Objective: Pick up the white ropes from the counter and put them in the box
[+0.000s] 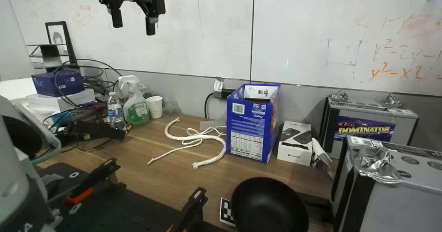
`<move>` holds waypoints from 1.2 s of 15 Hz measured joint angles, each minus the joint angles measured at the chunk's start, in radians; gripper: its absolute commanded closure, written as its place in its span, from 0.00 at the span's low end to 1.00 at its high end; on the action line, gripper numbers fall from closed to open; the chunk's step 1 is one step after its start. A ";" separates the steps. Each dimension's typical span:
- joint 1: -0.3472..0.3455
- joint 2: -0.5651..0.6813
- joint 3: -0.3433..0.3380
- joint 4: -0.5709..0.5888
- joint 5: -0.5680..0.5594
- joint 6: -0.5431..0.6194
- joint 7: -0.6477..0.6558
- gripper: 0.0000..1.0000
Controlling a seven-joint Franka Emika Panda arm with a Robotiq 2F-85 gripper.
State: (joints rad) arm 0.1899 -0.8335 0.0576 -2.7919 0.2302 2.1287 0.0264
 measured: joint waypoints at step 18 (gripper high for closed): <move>0.084 0.309 0.033 0.005 0.002 0.315 -0.083 0.00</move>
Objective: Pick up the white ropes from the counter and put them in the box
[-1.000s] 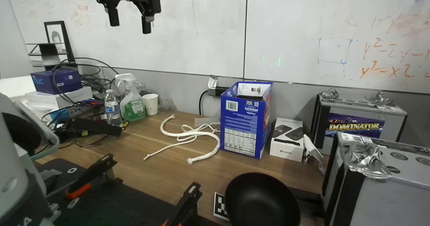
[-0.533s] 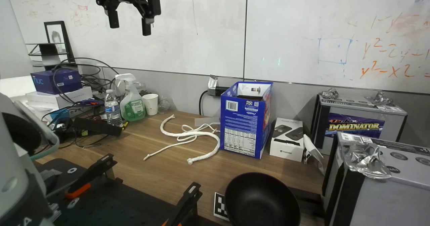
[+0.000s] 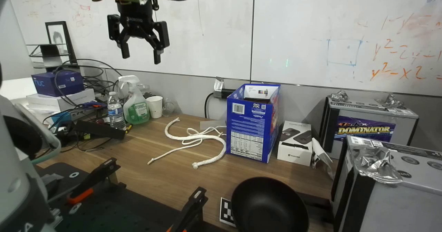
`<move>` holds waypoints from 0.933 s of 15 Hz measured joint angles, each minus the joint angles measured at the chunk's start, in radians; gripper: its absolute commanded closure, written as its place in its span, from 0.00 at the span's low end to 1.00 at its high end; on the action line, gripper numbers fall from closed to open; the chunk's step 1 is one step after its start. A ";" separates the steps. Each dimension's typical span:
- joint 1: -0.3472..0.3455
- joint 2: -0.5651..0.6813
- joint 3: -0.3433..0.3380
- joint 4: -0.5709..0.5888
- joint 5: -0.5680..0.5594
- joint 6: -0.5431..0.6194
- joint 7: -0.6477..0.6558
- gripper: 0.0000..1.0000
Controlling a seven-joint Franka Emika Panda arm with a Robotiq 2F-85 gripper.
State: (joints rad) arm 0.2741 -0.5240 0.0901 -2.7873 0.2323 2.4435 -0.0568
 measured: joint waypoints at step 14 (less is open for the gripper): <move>-0.055 0.828 -0.020 0.316 -0.368 0.232 0.718 0.00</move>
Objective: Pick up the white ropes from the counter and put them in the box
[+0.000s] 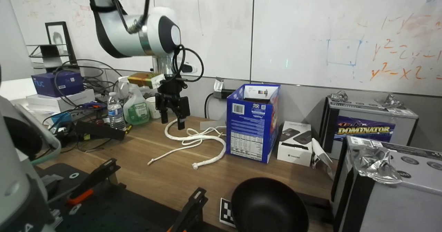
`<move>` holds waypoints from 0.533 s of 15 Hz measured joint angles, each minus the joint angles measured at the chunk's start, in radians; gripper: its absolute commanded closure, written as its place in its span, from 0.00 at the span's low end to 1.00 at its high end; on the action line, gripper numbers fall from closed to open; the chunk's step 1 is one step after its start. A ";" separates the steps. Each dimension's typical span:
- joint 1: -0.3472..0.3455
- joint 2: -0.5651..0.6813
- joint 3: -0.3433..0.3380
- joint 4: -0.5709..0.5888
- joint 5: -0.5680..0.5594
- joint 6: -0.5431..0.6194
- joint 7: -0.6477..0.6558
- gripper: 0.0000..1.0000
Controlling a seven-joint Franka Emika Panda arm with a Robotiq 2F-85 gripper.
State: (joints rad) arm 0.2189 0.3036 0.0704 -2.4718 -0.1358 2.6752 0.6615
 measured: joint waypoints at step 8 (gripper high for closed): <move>0.074 0.309 -0.019 0.318 0.215 -0.069 0.220 0.00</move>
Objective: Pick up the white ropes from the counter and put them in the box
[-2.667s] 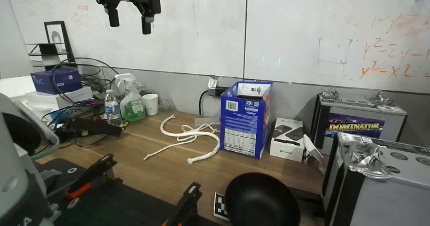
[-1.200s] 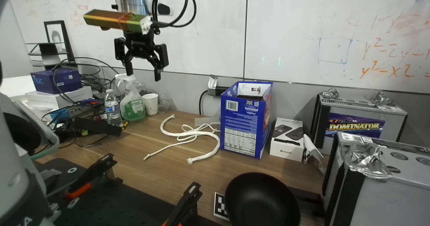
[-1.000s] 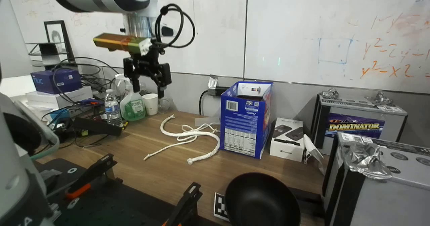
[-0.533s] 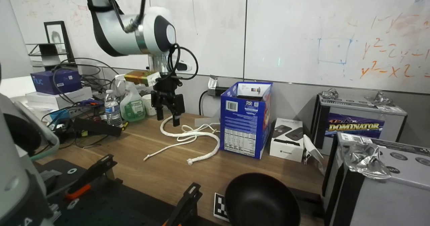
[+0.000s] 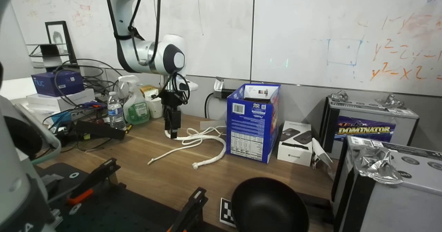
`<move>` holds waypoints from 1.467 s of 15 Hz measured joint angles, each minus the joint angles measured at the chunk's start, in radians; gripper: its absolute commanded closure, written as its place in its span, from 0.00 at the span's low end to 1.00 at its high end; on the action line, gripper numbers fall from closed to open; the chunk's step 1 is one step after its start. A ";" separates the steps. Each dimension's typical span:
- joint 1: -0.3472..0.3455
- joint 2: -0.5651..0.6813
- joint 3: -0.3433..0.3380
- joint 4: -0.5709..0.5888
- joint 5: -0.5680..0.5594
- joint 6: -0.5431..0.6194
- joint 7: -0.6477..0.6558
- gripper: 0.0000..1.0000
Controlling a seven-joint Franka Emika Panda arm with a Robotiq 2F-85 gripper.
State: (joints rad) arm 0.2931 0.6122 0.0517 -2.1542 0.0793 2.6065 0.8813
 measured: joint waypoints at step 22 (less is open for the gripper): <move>0.096 0.321 -0.141 0.286 0.054 0.202 0.160 0.00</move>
State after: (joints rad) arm 0.3893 0.9336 -0.0889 -1.8678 0.1330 2.8084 1.0412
